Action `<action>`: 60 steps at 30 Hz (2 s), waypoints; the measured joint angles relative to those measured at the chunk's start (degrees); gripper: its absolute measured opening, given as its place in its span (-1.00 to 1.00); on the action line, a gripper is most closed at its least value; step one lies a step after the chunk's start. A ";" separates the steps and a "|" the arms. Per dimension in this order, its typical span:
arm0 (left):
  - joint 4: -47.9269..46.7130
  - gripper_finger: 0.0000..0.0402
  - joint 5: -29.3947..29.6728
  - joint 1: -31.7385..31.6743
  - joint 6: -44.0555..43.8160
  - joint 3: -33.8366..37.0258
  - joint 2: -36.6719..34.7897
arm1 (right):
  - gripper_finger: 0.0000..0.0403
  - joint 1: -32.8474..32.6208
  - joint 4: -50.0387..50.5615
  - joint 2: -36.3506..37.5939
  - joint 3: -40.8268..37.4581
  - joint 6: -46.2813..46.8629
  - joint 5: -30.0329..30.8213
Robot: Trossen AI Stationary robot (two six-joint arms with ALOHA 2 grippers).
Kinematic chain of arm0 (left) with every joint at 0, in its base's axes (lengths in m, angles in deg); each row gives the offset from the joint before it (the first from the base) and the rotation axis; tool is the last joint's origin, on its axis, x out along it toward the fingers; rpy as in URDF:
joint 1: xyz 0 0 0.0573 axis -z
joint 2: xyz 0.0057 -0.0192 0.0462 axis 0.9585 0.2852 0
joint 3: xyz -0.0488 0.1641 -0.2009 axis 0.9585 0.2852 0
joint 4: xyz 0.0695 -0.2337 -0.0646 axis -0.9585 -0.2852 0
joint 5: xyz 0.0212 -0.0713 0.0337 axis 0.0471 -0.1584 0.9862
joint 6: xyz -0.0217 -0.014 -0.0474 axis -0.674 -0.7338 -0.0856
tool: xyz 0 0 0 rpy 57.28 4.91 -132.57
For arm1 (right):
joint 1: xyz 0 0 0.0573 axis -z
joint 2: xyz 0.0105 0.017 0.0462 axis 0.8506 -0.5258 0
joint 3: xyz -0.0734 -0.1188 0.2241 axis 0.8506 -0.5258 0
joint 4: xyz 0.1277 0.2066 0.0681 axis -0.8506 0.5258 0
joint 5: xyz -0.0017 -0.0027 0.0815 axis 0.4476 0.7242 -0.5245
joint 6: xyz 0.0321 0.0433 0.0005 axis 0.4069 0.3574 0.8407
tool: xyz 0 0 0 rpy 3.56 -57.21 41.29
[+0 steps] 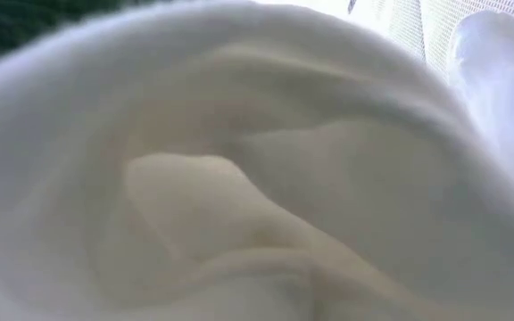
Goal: Sort clothes
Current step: Put the green shirt into the brown laundry bin
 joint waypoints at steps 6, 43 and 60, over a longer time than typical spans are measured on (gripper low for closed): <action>0.02 -1.00 2.28 -0.07 1.14 0.00 0.00 | 0.68 0.04 -6.00 -3.20 0.00 -0.64 0.54; 0.65 -0.45 1.52 -0.24 0.45 0.04 0.00 | -0.88 0.07 -17.20 -10.04 0.02 -2.10 0.52; -1.00 0.56 -8.98 -0.09 0.94 -0.80 -0.07 | -0.86 0.07 -16.39 -7.03 0.02 -0.54 0.62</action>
